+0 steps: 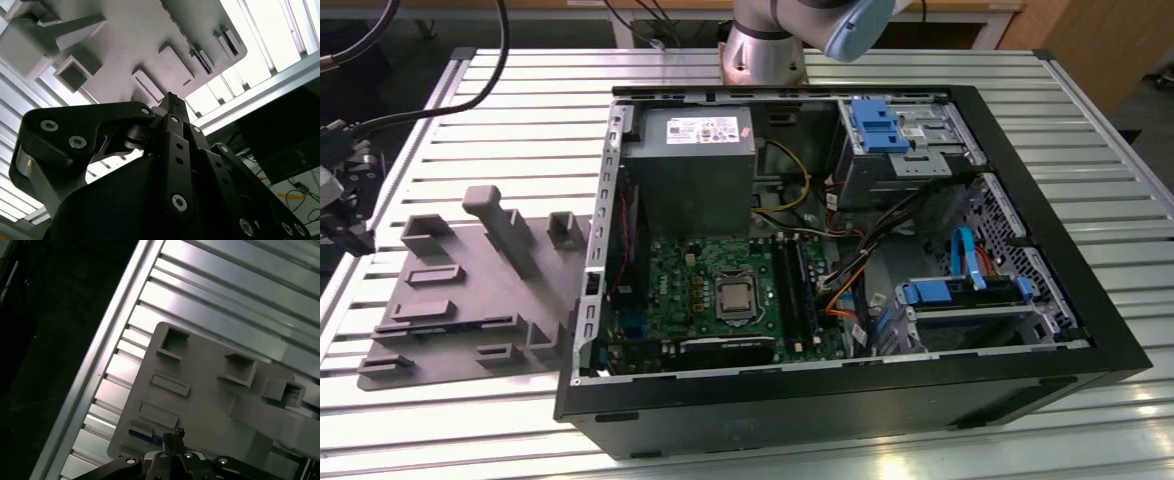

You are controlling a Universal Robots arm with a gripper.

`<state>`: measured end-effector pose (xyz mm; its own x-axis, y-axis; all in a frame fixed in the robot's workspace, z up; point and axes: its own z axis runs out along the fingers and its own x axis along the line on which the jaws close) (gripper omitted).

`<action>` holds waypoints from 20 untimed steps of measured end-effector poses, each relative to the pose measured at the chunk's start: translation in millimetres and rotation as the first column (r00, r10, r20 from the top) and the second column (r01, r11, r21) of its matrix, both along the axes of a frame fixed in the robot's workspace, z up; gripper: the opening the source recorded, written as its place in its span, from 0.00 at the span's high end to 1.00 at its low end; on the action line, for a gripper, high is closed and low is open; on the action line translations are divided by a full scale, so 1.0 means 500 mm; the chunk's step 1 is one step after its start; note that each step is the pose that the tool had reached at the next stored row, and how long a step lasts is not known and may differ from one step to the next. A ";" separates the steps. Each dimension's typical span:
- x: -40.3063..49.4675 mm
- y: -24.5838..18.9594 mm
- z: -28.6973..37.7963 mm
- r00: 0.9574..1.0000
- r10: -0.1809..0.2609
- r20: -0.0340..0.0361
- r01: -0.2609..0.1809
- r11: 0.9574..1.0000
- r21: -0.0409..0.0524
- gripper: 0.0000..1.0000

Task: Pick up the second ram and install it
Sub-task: 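Pick up the second ram and move it above second insertion slot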

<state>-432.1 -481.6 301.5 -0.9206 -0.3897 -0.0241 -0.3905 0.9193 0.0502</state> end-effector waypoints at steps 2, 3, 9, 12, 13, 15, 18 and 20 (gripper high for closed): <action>0.000 0.0000 0.000 1.000 0.027 0.000 -0.027 1.000 0.000 0.89; 0.000 0.0000 0.000 0.999 0.040 0.000 -0.040 0.999 0.000 0.89; 0.000 0.0000 0.000 0.993 0.117 0.000 -0.117 0.993 0.000 0.89; 0.000 0.0000 0.000 0.988 0.158 0.000 -0.158 0.988 0.000 0.89; 0.000 0.0000 0.000 0.985 0.172 0.000 -0.172 0.985 0.000 0.89; 0.000 0.0000 0.000 0.979 0.203 0.000 -0.203 0.979 0.000 0.89; 0.000 0.0000 0.000 0.970 0.244 0.000 -0.244 0.970 0.000 0.89; 0.000 0.0000 -0.001 0.962 0.273 0.000 -0.273 0.962 0.000 0.89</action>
